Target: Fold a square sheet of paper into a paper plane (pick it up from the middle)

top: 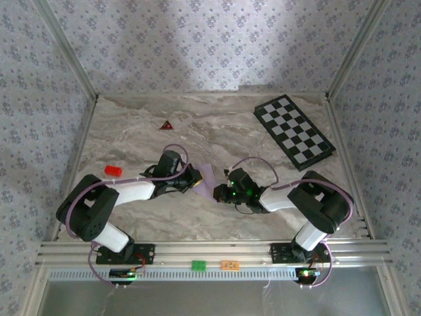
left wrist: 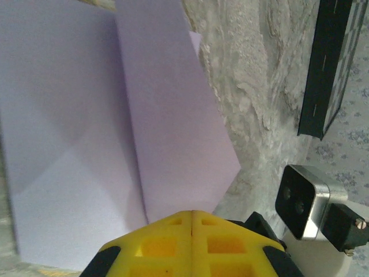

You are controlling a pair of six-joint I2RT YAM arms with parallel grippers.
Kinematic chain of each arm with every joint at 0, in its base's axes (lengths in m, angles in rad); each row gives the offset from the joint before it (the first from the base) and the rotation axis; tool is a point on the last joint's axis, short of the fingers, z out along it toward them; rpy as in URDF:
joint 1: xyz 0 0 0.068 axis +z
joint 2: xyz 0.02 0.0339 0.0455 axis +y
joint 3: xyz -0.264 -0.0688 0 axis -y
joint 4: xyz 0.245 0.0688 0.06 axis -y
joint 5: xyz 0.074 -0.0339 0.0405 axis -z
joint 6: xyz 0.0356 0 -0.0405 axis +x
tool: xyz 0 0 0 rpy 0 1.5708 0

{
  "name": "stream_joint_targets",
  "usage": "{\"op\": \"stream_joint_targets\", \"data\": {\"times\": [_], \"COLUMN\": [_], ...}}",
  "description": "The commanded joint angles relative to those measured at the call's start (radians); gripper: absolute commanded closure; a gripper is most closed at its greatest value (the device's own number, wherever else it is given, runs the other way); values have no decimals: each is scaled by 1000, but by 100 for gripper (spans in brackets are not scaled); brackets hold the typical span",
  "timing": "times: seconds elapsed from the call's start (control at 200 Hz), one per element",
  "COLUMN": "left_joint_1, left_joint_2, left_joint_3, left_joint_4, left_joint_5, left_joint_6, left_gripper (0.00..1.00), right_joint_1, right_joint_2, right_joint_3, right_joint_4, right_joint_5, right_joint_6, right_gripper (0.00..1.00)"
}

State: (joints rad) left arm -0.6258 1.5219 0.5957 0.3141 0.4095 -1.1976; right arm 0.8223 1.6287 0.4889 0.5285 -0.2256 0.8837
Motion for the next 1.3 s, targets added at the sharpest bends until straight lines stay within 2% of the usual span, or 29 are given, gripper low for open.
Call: {"op": "stream_joint_targets", "data": {"times": [0.0, 0.28, 0.455, 0.795, 1.294], "left_joint_1": [-21, -35, -35, -37, -36], "left_joint_2": [27, 118, 146, 178, 212], "left_joint_3": [41, 88, 105, 104, 117], "left_joint_4": [75, 70, 16, 16, 14], "left_joint_5": [24, -5, -36, -44, -43], "left_joint_6": [8, 27, 45, 41, 41], "left_gripper": [94, 97, 98, 100, 100], "right_joint_1": [-6, -23, -34, -52, -74], "right_joint_2": [23, 22, 10, 26, 43], "right_joint_3": [3, 0, 2, 28, 37], "right_joint_4": [-71, -57, -65, -85, -107], "right_joint_5": [-19, -55, -77, -128, -175], "right_joint_6": [11, 11, -3, -26, -29], "right_gripper": [100, 98, 95, 91, 97]}}
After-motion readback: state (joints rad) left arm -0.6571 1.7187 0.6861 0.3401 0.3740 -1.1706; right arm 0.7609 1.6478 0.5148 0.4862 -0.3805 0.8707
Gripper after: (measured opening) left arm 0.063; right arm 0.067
